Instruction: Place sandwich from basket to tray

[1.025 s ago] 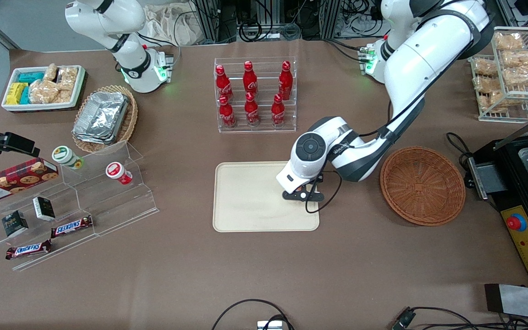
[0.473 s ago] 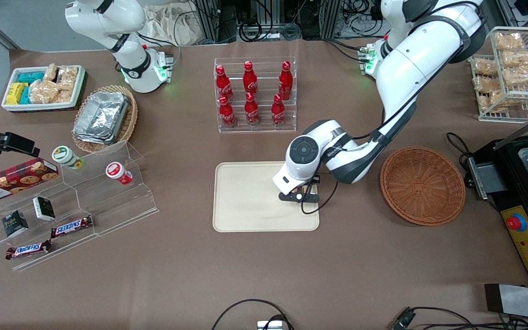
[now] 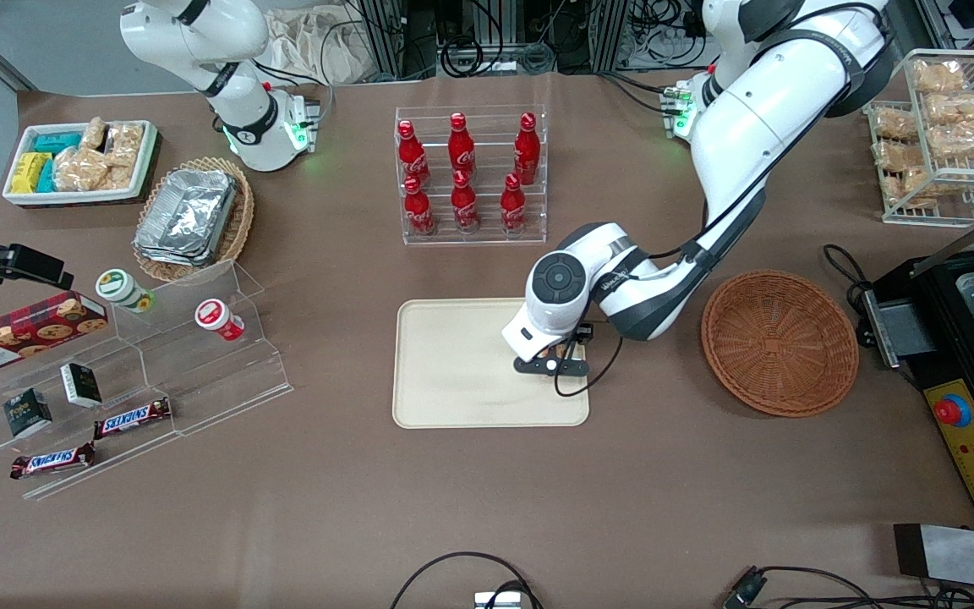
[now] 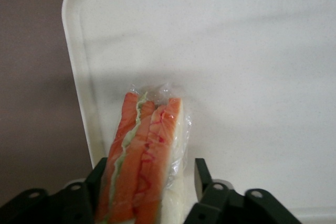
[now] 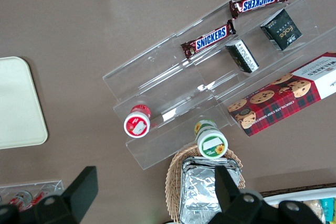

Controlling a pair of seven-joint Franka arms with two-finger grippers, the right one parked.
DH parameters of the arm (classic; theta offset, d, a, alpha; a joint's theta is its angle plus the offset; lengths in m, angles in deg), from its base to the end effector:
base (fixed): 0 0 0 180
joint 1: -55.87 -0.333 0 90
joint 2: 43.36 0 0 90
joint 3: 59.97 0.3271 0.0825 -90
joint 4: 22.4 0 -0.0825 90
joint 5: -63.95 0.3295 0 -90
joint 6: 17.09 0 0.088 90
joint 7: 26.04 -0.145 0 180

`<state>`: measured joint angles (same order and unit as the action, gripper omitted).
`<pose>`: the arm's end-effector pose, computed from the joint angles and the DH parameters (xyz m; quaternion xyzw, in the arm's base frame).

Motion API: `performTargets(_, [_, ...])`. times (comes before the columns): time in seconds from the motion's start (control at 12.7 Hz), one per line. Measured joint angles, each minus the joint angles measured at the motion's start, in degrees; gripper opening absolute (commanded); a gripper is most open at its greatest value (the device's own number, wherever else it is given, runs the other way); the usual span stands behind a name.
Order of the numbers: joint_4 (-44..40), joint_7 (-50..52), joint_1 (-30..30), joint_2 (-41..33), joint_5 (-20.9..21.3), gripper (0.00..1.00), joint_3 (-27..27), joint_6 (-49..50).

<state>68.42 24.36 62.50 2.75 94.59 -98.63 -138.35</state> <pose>0.5228 -0.3832 0.2309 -0.9986 0.0384 0.0348 0.0140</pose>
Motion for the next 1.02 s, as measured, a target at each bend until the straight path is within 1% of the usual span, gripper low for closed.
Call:
performTargets(0.47, [-2.47,1.57,-0.55,-0.19,-0.11,1.0,0.04,0.75])
performTargets(0.71, [-3.68,1.73,-1.42,-1.76,-3.29,1.0,-0.03,1.37])
performTargets(0.87, [-4.22,1.75,-2.19,-4.02,-4.24,1.0,-0.07,3.73])
performTargets(1.02, [-4.32,1.72,-3.27,-6.6,-6.61,1.0,-0.13,5.52])
